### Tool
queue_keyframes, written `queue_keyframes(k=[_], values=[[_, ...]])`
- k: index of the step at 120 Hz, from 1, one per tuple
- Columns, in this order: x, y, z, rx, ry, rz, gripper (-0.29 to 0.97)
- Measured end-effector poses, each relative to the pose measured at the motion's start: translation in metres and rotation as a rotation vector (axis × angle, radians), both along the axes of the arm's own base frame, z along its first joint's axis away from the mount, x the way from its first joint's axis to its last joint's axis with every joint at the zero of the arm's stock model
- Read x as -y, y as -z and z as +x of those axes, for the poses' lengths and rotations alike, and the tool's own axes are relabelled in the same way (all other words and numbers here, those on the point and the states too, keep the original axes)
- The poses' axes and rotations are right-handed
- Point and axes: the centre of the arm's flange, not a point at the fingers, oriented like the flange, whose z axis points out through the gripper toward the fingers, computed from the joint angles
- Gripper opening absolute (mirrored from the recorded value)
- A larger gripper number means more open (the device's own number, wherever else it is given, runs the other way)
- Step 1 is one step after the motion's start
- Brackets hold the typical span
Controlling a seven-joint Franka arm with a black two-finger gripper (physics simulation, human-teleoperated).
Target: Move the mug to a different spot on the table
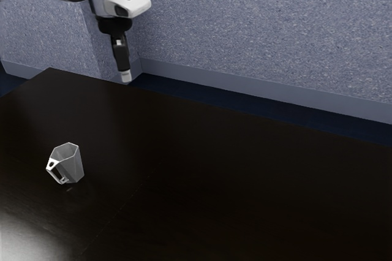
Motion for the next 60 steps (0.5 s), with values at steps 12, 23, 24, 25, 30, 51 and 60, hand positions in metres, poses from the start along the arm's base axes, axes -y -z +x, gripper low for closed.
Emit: queue_keyframes(k=[12, 23, 24, 25, 30, 51, 60], values=[[0.005, 0.003, 0.001, -0.005, 0.012, -0.001, 0.68], [0.007, 0.005, 0.001, -0.01, 0.018, -0.002, 0.68], [0.008, 0.005, 0.001, -0.011, 0.019, -0.003, 0.68], [0.008, 0.006, 0.002, -0.013, 0.019, -0.003, 0.68], [0.008, 0.012, 0.004, -0.023, 0.022, -0.006, 0.68], [-0.003, 0.03, -0.004, -0.067, -0.009, -0.007, 0.68], [-0.012, 0.037, -0.03, -0.09, -0.06, -0.006, 0.68]])
